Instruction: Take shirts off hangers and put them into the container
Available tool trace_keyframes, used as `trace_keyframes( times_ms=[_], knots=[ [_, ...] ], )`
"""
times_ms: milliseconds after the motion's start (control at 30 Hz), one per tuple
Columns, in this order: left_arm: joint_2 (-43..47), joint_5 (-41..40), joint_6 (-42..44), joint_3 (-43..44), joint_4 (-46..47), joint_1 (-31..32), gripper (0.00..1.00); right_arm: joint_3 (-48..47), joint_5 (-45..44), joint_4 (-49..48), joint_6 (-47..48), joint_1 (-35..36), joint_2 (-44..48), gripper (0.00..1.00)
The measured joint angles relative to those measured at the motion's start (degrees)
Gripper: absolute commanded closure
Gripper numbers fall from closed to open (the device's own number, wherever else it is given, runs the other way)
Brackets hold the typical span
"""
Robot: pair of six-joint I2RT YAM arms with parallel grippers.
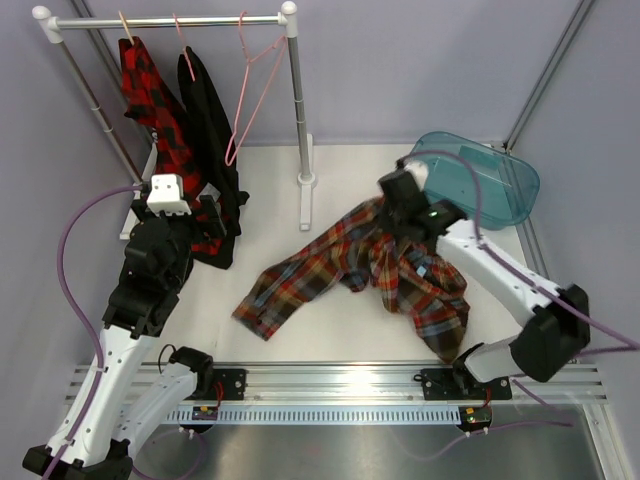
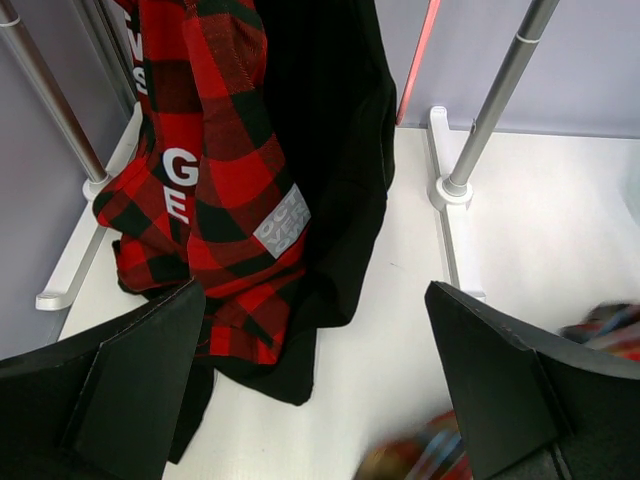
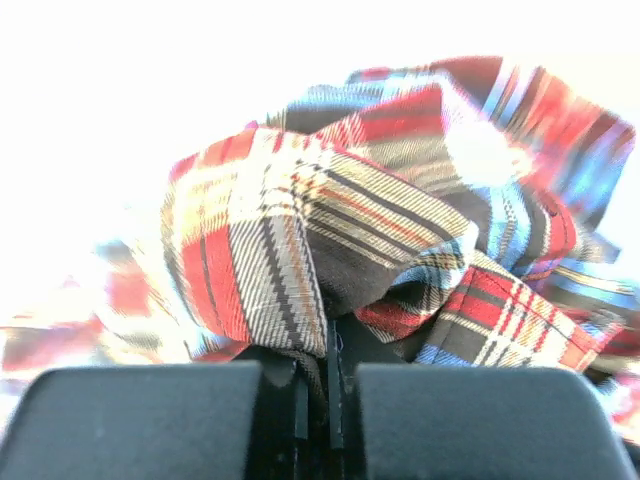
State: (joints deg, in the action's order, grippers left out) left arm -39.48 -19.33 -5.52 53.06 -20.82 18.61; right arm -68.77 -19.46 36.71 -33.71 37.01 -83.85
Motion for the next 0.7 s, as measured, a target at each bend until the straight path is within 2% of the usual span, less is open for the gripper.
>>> trace_keyframes(
  times_ms=[133,267,500,700],
  knots=[
    [0.0,0.0,0.0,0.0,0.0,-0.11,0.01,-15.13,-2.51,1.29,5.99,-8.74,5.77,1.0],
    [0.0,0.0,-0.02,0.0,0.0,-0.31,0.01,-30.84,-3.04,1.09,11.43,-15.41,5.55,1.0],
    [-0.37,0.04,-0.04,0.0,0.02,-0.52,0.01,-54.21,0.63,-4.0,18.97,-24.44,-2.93,1.0],
    [-1.18,0.13,-0.07,-0.02,0.0,-0.61,0.01,-63.76,4.52,-13.03,23.71,-29.11,-12.66,1.0]
  ],
)
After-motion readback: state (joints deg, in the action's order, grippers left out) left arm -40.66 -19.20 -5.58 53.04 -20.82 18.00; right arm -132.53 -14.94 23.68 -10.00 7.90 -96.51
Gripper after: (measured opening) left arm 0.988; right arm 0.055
